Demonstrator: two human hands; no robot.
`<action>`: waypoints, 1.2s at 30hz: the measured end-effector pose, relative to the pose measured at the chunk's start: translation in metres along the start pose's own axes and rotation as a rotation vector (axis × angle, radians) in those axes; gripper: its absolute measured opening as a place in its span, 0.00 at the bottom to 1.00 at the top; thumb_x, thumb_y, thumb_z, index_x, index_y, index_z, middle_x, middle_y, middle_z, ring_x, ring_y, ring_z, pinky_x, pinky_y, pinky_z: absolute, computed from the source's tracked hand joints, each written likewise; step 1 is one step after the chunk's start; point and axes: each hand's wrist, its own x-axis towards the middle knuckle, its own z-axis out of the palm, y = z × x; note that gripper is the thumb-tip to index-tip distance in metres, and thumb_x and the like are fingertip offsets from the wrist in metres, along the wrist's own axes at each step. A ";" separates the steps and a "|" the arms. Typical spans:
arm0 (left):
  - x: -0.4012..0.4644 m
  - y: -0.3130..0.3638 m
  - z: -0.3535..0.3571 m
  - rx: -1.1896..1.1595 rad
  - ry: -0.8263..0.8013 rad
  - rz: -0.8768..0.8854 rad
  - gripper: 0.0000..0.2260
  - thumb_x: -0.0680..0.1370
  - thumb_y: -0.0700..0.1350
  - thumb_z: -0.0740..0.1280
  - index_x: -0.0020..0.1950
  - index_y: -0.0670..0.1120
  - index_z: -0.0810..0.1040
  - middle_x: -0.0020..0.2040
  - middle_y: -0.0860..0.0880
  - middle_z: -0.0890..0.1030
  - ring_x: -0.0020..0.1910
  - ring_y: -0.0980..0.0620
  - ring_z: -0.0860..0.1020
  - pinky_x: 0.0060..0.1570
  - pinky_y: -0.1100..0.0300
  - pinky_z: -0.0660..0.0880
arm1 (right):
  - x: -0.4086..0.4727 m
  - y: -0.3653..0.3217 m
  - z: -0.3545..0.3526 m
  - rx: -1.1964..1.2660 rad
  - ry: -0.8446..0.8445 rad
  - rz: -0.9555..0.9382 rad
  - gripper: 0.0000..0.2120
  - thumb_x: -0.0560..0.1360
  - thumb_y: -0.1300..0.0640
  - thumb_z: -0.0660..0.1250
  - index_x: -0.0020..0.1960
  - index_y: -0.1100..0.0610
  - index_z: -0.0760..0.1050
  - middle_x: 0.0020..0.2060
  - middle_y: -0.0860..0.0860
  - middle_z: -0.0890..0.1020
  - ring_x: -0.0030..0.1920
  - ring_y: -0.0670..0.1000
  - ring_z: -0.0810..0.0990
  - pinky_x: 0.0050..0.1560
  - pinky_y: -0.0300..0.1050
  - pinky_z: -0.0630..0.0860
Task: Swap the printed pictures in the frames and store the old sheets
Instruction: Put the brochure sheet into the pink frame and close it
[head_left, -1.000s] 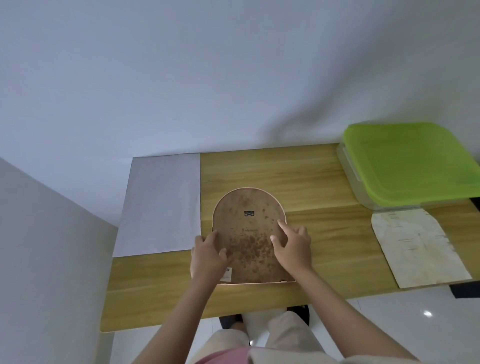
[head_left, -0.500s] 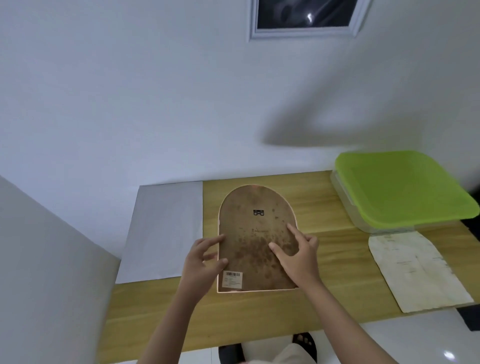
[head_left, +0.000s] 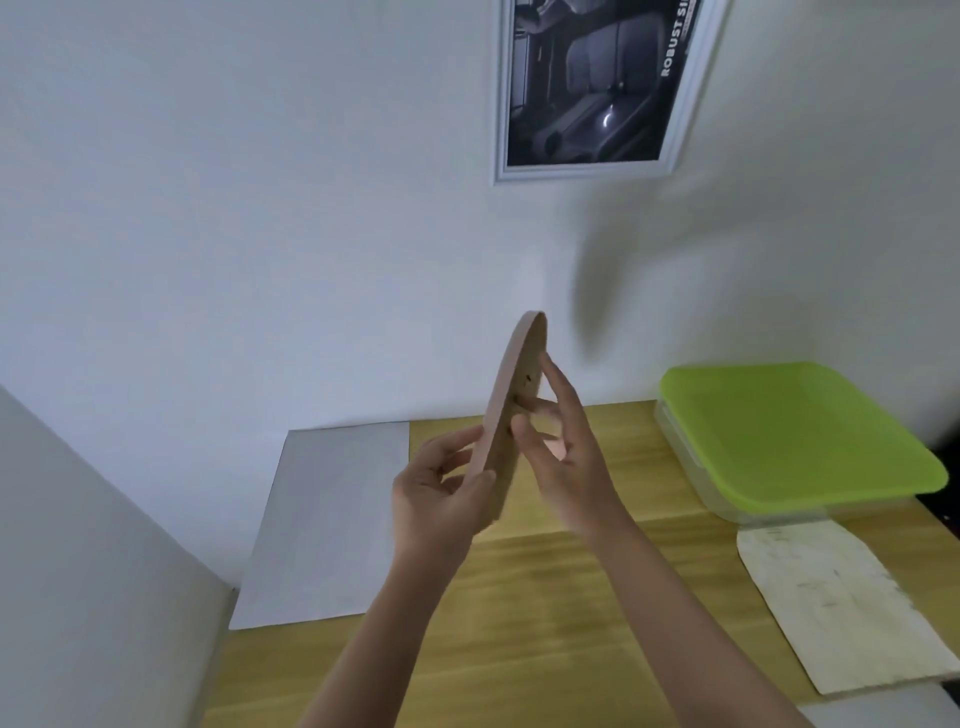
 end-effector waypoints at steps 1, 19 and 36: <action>-0.001 -0.001 0.001 0.024 -0.008 -0.001 0.17 0.66 0.36 0.70 0.49 0.55 0.82 0.49 0.47 0.83 0.47 0.48 0.82 0.42 0.49 0.80 | 0.003 -0.004 0.000 0.000 -0.018 -0.011 0.27 0.76 0.48 0.64 0.71 0.34 0.59 0.65 0.45 0.73 0.64 0.43 0.74 0.56 0.38 0.76; 0.009 -0.015 -0.024 0.462 -0.035 0.060 0.19 0.69 0.44 0.74 0.57 0.58 0.76 0.57 0.55 0.72 0.56 0.57 0.71 0.56 0.64 0.67 | 0.008 0.015 -0.003 -0.001 0.298 0.084 0.23 0.77 0.64 0.62 0.66 0.41 0.68 0.60 0.53 0.77 0.56 0.51 0.79 0.43 0.35 0.78; 0.065 0.085 -0.086 0.136 0.000 0.255 0.36 0.60 0.50 0.78 0.67 0.56 0.72 0.49 0.47 0.80 0.44 0.52 0.83 0.43 0.58 0.81 | 0.089 -0.111 -0.011 0.262 0.171 -0.099 0.17 0.79 0.59 0.62 0.63 0.42 0.74 0.35 0.50 0.79 0.35 0.46 0.77 0.36 0.38 0.77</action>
